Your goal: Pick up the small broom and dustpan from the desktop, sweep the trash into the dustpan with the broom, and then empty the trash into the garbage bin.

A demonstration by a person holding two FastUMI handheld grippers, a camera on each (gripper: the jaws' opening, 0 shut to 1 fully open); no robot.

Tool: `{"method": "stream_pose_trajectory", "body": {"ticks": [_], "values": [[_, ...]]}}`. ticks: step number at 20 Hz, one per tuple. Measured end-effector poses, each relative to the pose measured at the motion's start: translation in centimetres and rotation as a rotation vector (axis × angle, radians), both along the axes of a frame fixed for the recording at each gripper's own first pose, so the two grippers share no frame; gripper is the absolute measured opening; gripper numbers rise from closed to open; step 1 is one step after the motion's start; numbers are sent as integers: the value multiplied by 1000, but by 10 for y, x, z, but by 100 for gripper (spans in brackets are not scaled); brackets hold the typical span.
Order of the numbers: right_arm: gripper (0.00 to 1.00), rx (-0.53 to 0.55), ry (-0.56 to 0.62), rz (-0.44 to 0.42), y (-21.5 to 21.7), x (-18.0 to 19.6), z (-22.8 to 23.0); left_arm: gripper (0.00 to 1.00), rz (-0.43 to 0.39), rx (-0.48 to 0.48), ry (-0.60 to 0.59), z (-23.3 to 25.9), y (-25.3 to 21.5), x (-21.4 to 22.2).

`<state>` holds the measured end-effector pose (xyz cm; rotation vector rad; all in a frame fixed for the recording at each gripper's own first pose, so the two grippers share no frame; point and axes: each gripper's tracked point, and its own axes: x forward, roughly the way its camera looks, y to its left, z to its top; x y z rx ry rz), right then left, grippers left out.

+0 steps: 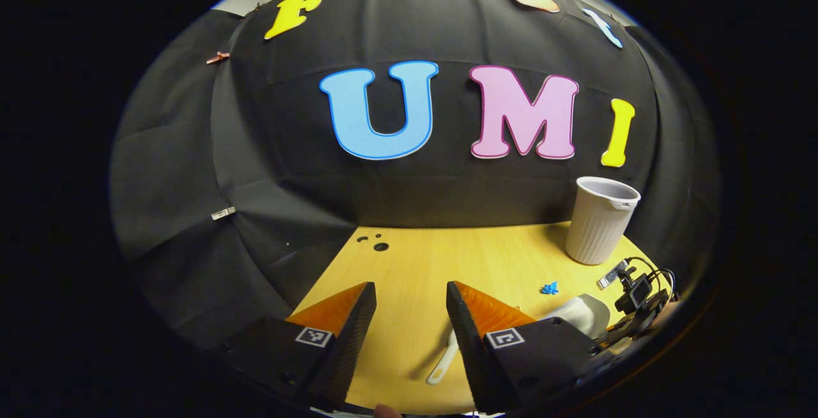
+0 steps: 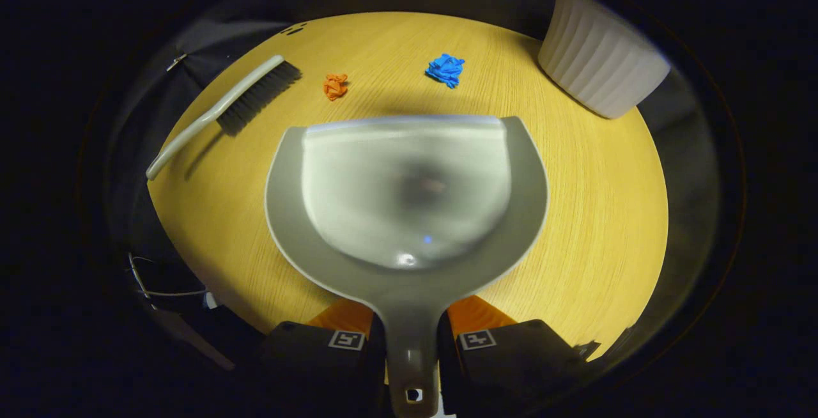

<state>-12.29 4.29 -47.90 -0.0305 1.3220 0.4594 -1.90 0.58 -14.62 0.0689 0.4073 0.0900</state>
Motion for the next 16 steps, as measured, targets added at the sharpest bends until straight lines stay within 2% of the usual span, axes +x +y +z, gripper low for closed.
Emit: {"method": "stream_pose_trajectory", "body": {"ticks": [2,6,8,11,12,13,14,16], "values": [[37,41,-1,0,0,-2,3,72,-29,-14,51,-16,-9,6],[36,37,-31,35,-17,-1,16,71,-116,3,187,-61,-28,22],[36,13,-77,76,-32,3,26,71,-173,-34,288,-92,-38,20],[36,17,-106,88,-46,5,39,70,-240,-91,447,-136,-57,21],[36,19,-108,83,-51,4,42,70,-251,-88,489,-149,-59,21],[32,18,-112,76,-55,4,44,70,-265,-79,532,-165,-59,23],[36,16,-117,67,-60,4,47,70,-272,-60,570,-179,-57,24],[36,13,-120,50,-68,3,49,70,-274,-14,644,-207,-47,25]]}}
